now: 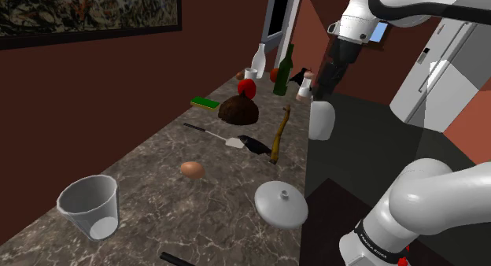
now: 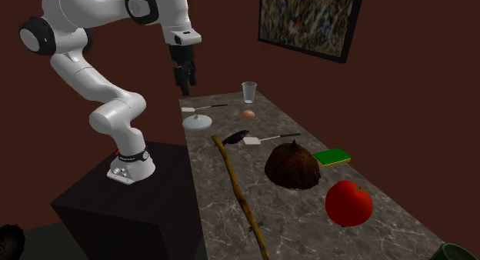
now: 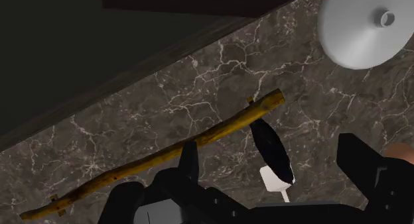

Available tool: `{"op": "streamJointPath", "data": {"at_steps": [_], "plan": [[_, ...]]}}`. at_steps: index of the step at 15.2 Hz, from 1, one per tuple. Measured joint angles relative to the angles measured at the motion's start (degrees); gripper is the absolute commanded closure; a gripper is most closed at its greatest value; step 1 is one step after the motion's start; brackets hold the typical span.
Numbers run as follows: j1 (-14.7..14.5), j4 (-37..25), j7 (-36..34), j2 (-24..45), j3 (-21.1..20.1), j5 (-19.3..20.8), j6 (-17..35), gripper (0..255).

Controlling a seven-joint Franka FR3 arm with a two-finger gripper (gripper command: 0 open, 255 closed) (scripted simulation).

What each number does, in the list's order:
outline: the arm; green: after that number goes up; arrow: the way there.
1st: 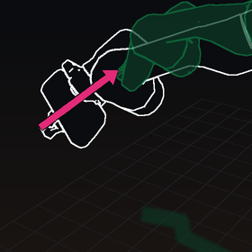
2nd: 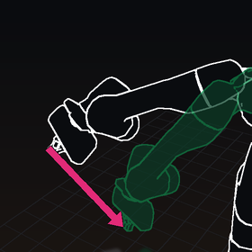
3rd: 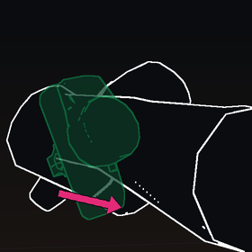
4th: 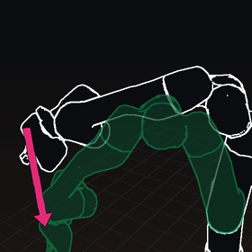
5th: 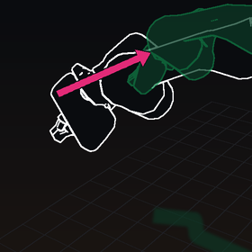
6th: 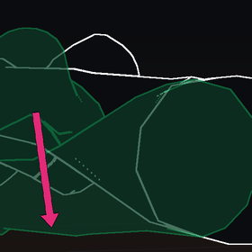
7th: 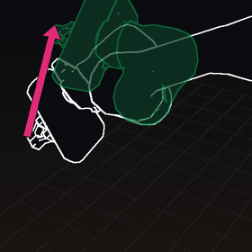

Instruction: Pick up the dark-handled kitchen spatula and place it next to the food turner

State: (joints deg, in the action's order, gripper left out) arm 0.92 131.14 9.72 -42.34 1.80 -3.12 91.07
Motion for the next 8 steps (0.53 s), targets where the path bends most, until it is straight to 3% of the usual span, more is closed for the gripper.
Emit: {"op": "streamJointPath", "data": {"at_steps": [3,8], "plan": [[-0.4,0.1,0.0,1.8,-0.5,-0.3,2.0,0],[-1.9,0.0,0.2,9.5,-2.3,-0.9,9.8,0]]}}
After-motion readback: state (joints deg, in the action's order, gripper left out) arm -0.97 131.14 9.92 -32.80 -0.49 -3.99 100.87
